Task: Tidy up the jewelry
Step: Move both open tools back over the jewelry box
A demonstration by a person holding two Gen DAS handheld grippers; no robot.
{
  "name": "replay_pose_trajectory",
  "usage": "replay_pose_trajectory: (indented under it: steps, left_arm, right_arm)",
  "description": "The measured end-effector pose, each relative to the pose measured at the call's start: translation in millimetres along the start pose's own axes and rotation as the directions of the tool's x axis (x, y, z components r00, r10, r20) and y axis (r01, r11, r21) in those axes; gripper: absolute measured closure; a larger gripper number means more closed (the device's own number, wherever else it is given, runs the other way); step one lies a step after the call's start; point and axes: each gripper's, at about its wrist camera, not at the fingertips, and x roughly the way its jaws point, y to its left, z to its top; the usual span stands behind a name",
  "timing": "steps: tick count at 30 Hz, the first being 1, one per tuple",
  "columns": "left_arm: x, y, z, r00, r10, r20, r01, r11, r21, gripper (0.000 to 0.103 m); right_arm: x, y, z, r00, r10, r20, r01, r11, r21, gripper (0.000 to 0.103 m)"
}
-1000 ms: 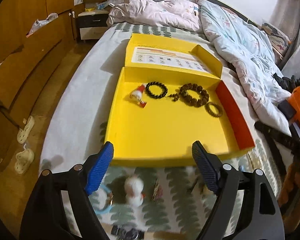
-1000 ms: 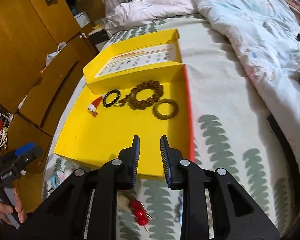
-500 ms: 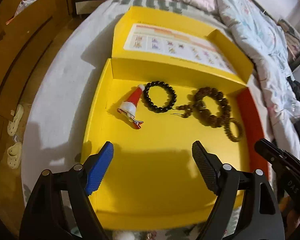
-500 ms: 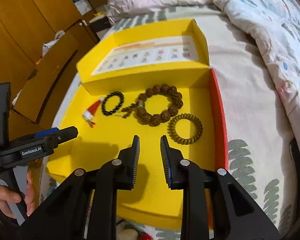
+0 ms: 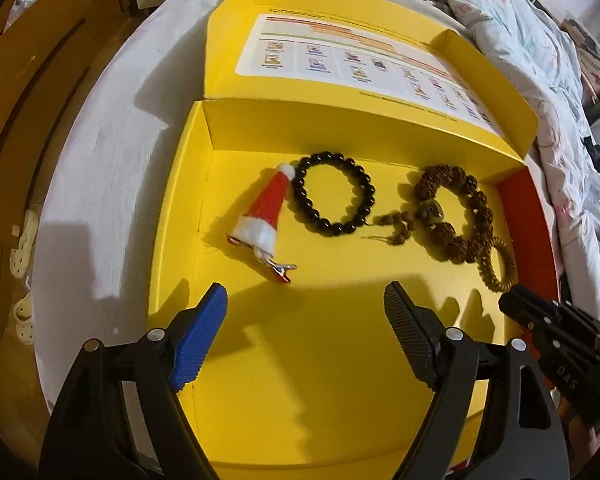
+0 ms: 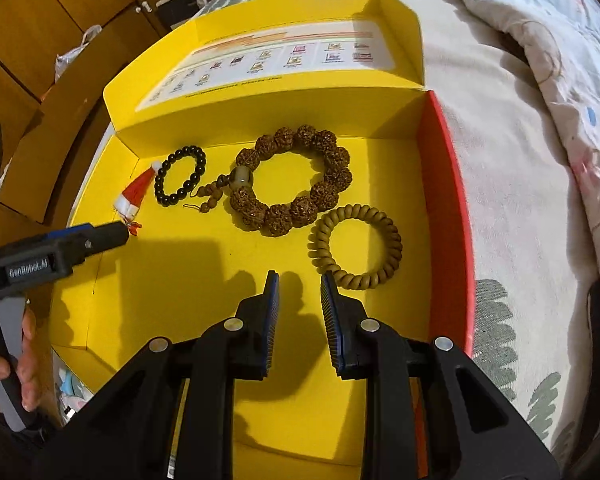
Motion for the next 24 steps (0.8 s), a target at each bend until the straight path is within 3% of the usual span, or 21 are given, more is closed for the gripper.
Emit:
replay_pose_trajectory:
  steps: [5,10,24]
  left_arm:
    - [9,3,5,0.999,0.033,-0.006,-0.033,0.999,0.009,0.023]
    - [18,-4,6,0.997,0.083,0.007,-0.083,0.993,0.085,0.023]
    - [24,-4,13,0.996,0.086,0.004,-0.086,0.990,0.108,0.027]
  right_arm:
    - [6,-1,2,0.999,-0.040,-0.011,0.039,0.999,-0.022,0.076]
    - [12,-1,2,0.997,-0.075,-0.026,0.074,0.997,-0.039,0.076]
    - [16,-5,8,0.995,-0.097,-0.011,0.097,0.994,-0.045,0.077]
